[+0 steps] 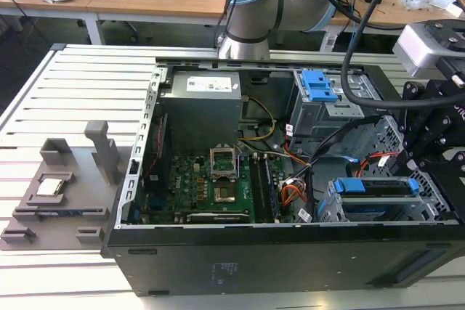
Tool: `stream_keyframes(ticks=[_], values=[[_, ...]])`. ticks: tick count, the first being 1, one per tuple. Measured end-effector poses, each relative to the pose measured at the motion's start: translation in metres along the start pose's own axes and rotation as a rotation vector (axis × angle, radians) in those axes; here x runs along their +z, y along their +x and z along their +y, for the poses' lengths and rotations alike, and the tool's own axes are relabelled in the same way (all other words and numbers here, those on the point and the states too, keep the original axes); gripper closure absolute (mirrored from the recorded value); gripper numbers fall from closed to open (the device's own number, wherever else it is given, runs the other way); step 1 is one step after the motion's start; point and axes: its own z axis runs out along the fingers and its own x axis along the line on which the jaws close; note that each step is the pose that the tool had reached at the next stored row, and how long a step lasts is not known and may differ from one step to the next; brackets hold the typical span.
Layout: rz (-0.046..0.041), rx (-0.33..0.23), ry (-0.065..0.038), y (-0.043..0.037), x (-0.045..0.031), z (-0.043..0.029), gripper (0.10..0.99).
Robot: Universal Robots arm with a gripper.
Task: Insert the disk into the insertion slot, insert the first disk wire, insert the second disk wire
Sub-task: 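Insert the disk into the insertion slot, then insert the first disk wire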
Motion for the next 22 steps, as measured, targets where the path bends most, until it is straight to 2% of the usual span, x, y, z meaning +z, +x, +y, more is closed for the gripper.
stream_keyframes(ticks=[8, 9, 10, 13, 21, 22], values=[[0.0, 0.0, 0.0, 0.0, 0.0003, 0.0, 0.98], [0.0, 0.0, 0.0, 0.0, 0.0003, 0.0, 0.918], [0.0, 0.0, 0.0, 0.0, 0.0004, 0.0, 0.918], [0.0, 0.0, 0.0, 0.0, 0.0004, 0.0, 0.725], [0.0, 0.0, 0.0, -0.0015, 0.0004, -0.0025, 0.725], [0.0, 0.0, 0.0, -0.0033, 0.0004, -0.0061, 0.725]])
